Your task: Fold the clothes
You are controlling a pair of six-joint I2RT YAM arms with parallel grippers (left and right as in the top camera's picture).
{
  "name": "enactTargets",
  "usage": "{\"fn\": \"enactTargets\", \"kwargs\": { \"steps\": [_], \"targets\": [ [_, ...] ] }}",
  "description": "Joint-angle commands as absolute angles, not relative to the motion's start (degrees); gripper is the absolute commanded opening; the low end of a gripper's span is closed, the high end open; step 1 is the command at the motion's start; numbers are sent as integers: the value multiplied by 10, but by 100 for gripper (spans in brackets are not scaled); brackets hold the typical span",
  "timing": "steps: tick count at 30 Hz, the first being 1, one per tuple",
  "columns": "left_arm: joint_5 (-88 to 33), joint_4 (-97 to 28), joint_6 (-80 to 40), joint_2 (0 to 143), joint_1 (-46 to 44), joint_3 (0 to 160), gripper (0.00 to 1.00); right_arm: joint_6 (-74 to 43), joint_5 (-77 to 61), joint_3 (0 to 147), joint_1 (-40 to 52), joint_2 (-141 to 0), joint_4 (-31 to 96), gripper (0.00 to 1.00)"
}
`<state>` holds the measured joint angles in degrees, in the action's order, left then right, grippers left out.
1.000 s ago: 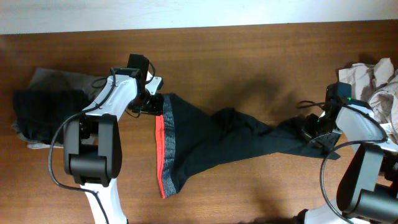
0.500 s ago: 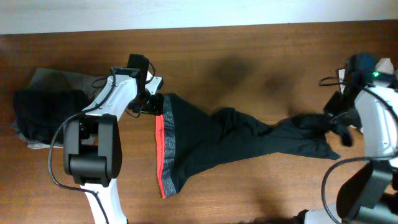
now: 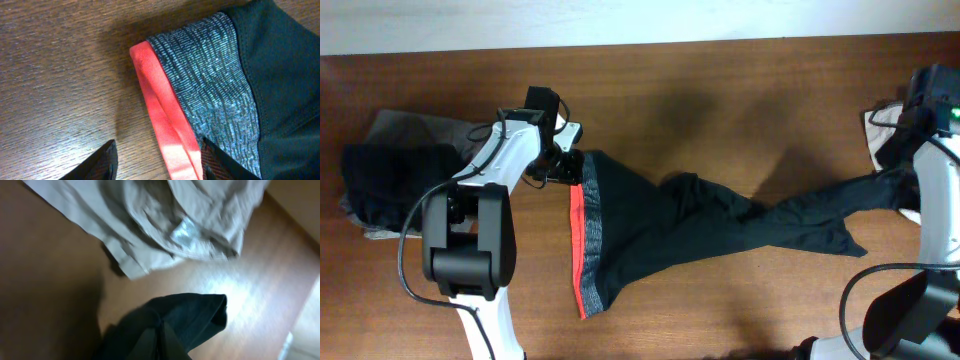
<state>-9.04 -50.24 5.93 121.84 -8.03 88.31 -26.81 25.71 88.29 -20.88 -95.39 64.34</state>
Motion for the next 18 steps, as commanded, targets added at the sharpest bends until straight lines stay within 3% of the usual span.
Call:
{"fn": "enactTargets", "kwargs": {
  "steps": [1, 9, 18],
  "targets": [
    [-98, -501, 56, 1225, -83, 891, 53, -223, 218, 933, -211, -947, 628, 4],
    [-98, -501, 56, 1225, -83, 891, 53, -192, 167, 1065, -210, -936, 673, 4],
    [-98, -501, 56, 1225, -83, 891, 53, -204, 93, 1115, -210, -925, 891, 4]
  ]
}}
